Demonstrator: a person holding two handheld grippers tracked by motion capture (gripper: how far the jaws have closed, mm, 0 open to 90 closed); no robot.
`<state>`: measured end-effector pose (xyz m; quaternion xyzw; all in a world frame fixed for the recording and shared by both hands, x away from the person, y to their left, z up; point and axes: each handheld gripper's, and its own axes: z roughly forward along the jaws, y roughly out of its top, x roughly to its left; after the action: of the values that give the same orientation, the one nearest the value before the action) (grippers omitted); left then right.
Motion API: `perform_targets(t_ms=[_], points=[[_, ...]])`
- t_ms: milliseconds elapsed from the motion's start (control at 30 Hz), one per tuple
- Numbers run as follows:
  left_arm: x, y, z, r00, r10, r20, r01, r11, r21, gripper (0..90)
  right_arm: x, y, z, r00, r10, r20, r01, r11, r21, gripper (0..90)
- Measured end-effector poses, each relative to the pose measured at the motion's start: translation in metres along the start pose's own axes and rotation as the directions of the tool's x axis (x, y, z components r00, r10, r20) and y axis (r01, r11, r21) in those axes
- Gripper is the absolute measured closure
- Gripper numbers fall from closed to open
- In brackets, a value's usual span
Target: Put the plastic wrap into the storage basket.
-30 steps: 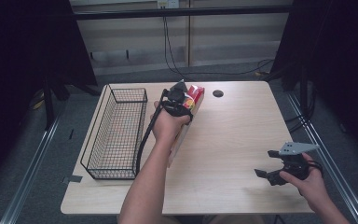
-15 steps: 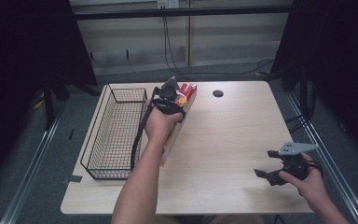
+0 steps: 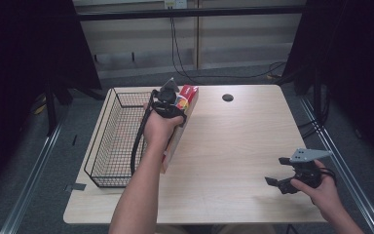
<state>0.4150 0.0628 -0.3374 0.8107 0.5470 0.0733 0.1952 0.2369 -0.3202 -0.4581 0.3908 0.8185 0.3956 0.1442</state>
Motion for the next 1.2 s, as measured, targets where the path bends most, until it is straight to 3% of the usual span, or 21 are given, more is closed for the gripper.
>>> perform_targets(t_ms=[400,500,1200], points=[[0.01,-0.003,-0.009,0.9993,-0.033,-0.019,0.033,0.9994,-0.01,44.6,0.0,0.001,0.0,1.0,-0.007,0.003,0.007,1.0,0.001,7.0],[0.014,-0.003,-0.012,0.9995,-0.024,-0.023,0.024,0.9997,-0.007,44.5,0.0,0.0,0.0,1.0,-0.003,0.001,0.003,1.0,0.001,7.0],[0.042,-0.015,-0.019,0.994,-0.101,-0.042,0.101,0.9948,-0.004,44.5,0.002,0.001,0.0,1.0,-0.004,0.003,0.004,1.0,0.005,7.0]])
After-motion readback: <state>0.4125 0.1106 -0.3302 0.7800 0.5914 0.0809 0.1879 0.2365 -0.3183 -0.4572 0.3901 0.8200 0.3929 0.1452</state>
